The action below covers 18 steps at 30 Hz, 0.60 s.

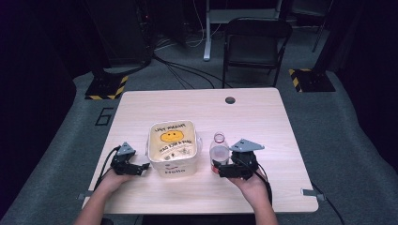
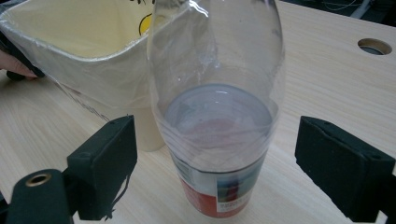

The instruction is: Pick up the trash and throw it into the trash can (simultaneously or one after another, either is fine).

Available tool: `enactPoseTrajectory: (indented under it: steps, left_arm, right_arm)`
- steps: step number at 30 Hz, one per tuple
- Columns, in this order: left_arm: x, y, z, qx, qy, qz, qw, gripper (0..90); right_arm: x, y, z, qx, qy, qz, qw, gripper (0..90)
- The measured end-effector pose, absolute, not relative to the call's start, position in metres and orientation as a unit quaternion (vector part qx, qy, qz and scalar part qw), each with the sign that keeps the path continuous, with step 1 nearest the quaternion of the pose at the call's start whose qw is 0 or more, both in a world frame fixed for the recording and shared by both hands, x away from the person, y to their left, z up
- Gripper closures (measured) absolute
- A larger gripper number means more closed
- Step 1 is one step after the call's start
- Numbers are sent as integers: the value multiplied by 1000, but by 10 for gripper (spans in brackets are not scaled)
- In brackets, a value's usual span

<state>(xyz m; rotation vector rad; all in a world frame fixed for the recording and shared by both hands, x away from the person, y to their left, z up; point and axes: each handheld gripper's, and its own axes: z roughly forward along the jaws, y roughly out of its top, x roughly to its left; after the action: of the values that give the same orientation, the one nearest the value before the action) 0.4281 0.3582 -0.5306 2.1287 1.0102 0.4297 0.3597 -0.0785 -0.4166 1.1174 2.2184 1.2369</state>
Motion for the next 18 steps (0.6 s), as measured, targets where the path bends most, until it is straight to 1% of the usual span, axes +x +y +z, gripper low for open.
enactPoseTrajectory:
  steps: [8, 13, 14, 16, 18]
  left_arm:
    - [428, 358, -531, 828, 392, 167, 365, 69]
    - [428, 358, -531, 828, 392, 167, 365, 69]
    - [428, 358, -531, 828, 392, 167, 365, 69]
    - [428, 358, -531, 828, 392, 167, 365, 69]
    - [428, 358, -531, 829, 391, 167, 364, 69]
  right_arm:
    - [368, -71, -415, 395, 787, 438, 182, 125]
    - [371, -67, -415, 396, 787, 436, 182, 143]
    - [371, -67, -416, 398, 788, 434, 179, 185]
    - [371, -66, -417, 399, 790, 430, 177, 231]
    - [372, -65, -419, 395, 793, 429, 175, 243]
